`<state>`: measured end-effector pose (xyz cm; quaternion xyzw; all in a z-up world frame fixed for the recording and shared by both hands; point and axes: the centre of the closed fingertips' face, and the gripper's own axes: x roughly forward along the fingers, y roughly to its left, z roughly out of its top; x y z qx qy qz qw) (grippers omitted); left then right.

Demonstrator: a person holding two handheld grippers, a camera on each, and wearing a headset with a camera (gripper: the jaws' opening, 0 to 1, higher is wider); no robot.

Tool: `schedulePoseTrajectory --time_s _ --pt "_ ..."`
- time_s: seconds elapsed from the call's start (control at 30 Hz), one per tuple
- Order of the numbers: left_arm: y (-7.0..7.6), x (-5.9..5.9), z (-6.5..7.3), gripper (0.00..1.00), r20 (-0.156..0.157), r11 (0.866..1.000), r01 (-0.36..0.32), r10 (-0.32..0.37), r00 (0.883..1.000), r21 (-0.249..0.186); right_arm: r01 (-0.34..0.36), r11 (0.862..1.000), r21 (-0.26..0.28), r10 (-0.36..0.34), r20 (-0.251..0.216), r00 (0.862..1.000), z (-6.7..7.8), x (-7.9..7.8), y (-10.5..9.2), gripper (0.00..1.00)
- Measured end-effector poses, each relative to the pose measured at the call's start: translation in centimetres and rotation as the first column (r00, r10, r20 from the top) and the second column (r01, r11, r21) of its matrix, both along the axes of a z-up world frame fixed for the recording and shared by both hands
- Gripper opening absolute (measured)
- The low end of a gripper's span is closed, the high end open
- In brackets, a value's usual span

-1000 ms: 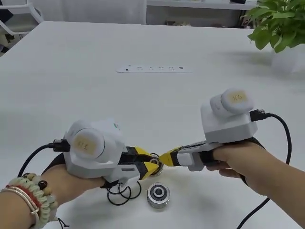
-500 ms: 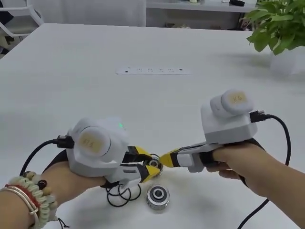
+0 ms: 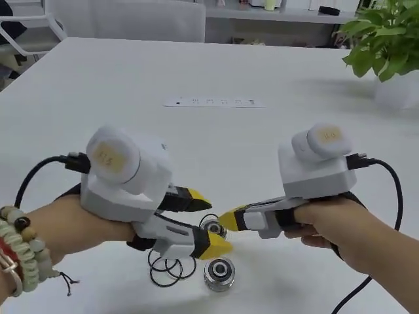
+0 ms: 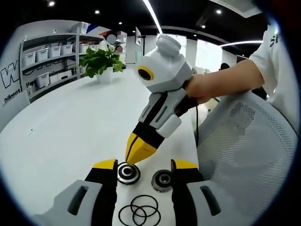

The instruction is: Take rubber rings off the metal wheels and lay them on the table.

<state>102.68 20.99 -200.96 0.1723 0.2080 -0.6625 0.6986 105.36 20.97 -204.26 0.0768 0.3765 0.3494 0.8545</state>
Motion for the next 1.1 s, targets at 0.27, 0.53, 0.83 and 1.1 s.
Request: schedulePoseTrajectory --time_s 0.27,0.53,0.83,1.1 --pt "2.1 -0.3 2.8 0.55 0.043 1.000 0.018 -0.018 0.999 0.002 -0.025 0.999 0.021 0.025 0.018 1.000 0.8 -0.1 0.8 0.00" --pt "4.4 -1.9 4.9 0.68 0.082 1.000 0.030 -0.031 0.996 0.003 -0.049 0.998 0.047 0.048 0.019 0.999 1.3 -0.4 1.7 0.00" --pt "7.2 -3.5 6.3 0.73 0.111 1.000 0.003 -0.002 0.994 -0.008 -0.086 0.994 0.069 0.085 0.014 0.996 1.5 -1.0 2.8 0.00" --pt "10.1 -3.9 6.2 0.76 0.109 0.996 -0.090 0.092 0.990 -0.021 -0.119 0.990 0.075 0.119 0.009 0.993 1.6 -1.7 3.8 0.00"
